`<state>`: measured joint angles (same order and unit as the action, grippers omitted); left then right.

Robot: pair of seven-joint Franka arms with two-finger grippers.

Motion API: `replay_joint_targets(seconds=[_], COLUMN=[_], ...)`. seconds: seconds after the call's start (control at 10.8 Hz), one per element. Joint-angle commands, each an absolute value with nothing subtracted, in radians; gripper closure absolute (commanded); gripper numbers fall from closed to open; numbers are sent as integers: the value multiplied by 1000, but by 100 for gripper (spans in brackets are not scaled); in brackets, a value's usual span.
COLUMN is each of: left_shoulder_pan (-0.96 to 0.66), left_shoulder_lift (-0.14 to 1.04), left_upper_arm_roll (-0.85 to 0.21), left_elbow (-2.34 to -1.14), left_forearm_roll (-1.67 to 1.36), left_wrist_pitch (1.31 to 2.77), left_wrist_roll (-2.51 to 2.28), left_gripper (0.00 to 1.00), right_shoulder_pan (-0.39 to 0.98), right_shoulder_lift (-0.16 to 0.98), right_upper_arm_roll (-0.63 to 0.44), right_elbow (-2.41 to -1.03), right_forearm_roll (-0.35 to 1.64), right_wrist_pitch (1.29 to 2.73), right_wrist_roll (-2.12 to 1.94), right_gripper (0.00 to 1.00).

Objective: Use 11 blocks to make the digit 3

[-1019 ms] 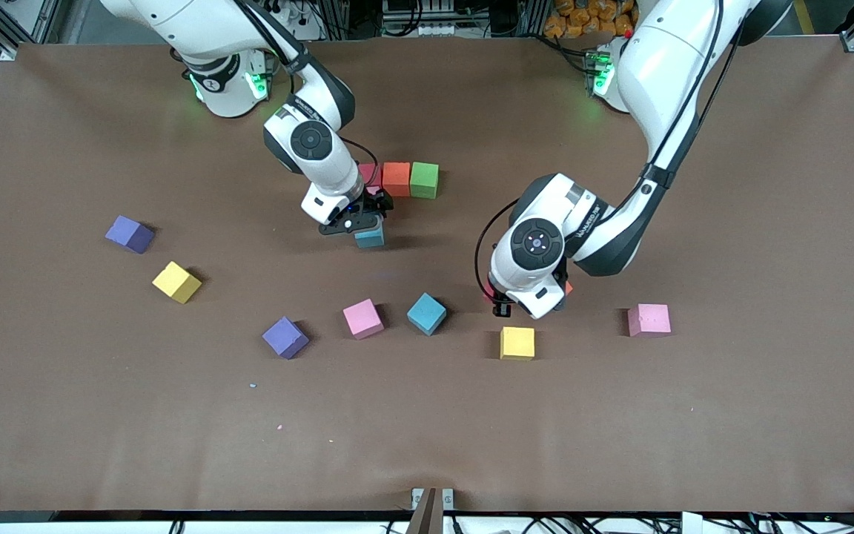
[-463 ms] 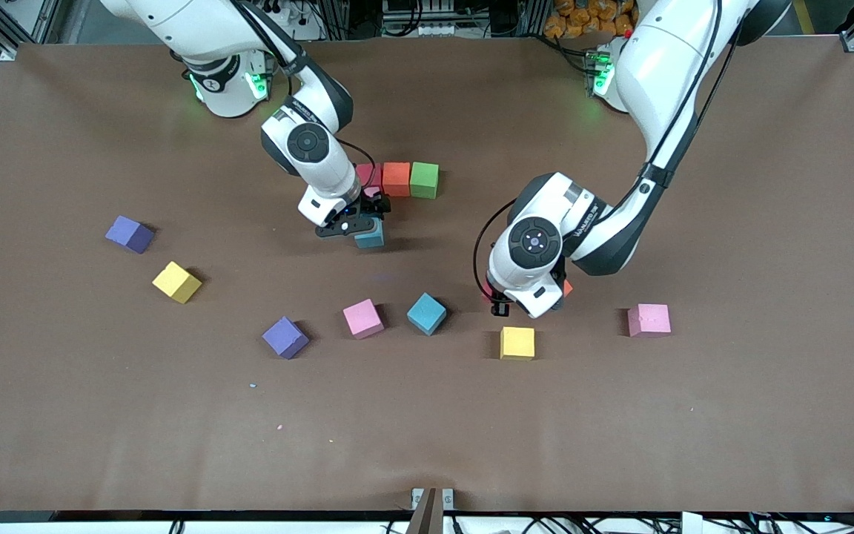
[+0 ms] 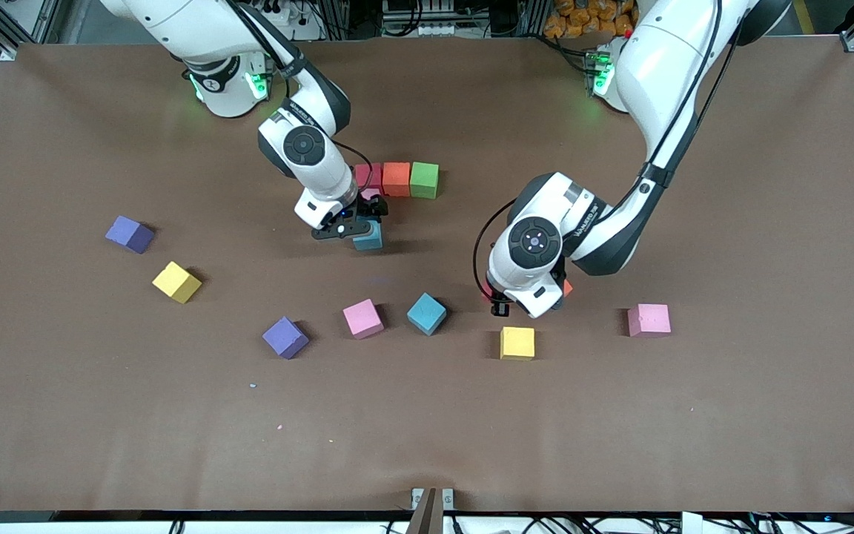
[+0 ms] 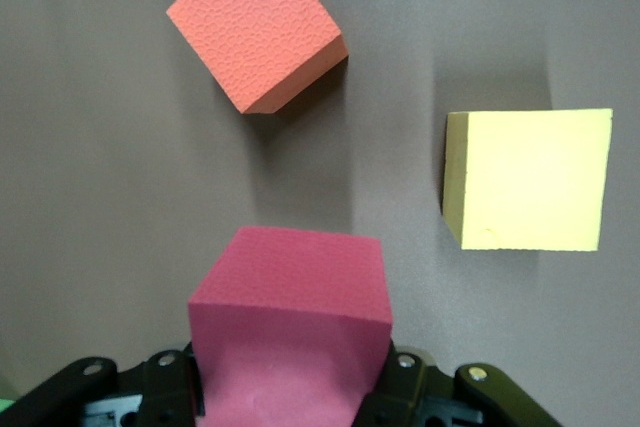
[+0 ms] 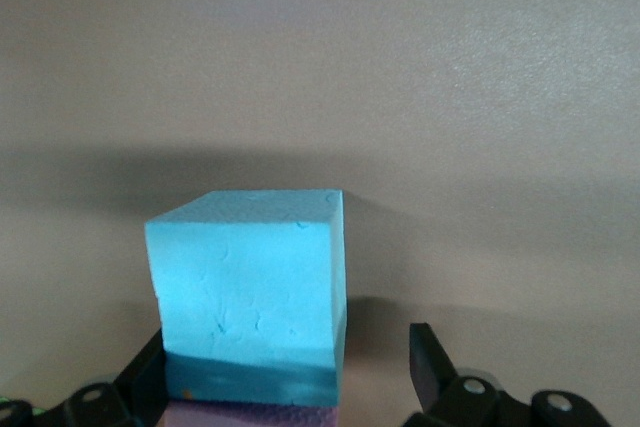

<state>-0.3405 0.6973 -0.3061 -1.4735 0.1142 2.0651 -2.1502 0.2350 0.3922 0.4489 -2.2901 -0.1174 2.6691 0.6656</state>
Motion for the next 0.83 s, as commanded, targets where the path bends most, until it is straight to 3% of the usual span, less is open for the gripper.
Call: replay_joint_targets(seconds=[0.0, 0.74], left_shoulder_pan=[-351, -362], left_shoulder_lift=[703, 698], left_upper_arm_roll=[-299, -301], left_elbow=[-1456, -1448], left_forearm_roll=[98, 98], left_wrist_pitch=[2059, 2059], left_wrist_roll=[-2181, -2192], left_gripper=[93, 93], right_shoulder_pan=[221, 225], right_shoulder_lift=[383, 423], right_upper_arm_roll=[462, 425], right_elbow=[-2284, -2220], right_forearm_roll=[-124, -140], right_wrist_pitch=[2674, 2669], right_wrist_roll=[698, 726], right_gripper=[0, 0])
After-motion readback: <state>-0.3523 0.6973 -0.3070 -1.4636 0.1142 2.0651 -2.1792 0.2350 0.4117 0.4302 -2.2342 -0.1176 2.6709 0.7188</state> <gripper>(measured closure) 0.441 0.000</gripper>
